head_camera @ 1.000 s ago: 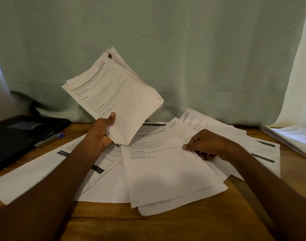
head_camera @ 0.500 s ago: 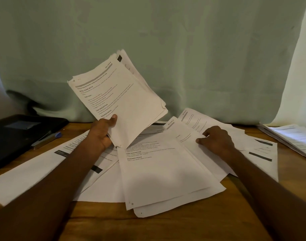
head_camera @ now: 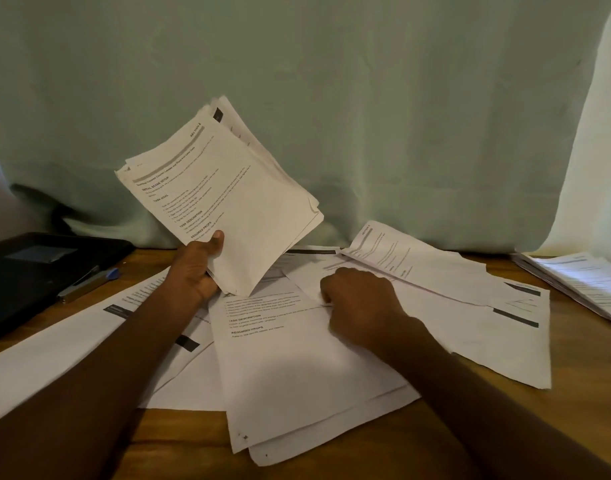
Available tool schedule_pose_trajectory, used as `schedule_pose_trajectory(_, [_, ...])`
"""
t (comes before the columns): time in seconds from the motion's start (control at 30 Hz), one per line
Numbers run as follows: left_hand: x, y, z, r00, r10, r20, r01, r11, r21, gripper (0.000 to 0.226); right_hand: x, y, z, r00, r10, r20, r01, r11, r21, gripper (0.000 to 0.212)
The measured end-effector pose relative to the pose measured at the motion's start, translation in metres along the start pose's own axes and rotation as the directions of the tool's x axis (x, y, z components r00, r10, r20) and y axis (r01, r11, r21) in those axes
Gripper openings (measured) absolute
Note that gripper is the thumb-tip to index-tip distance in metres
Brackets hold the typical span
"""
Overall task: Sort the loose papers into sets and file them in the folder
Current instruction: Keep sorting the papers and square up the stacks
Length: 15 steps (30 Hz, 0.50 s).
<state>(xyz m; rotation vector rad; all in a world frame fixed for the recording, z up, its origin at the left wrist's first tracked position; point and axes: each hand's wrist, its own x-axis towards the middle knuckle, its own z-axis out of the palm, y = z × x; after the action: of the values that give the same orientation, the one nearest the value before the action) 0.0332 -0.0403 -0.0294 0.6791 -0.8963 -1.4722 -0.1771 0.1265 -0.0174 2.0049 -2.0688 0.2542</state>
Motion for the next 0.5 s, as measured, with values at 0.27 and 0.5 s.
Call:
schedule_pose_trajectory(0.27, [0.001,-0.001,0.000,0.999,-0.032,-0.002,0.032,0.999,-0.013,0.011,0.005,0.026,0.000,0.994,0.108,-0.016,-0.108,0.994,0.002,0.056])
schedule_pose_trajectory(0.5, [0.003,-0.002,-0.001,0.998,-0.055,-0.027,0.054,0.998,-0.025,0.016,0.012,0.046,0.014,0.932,0.353,-0.074,-0.359,0.930,-0.083,0.082])
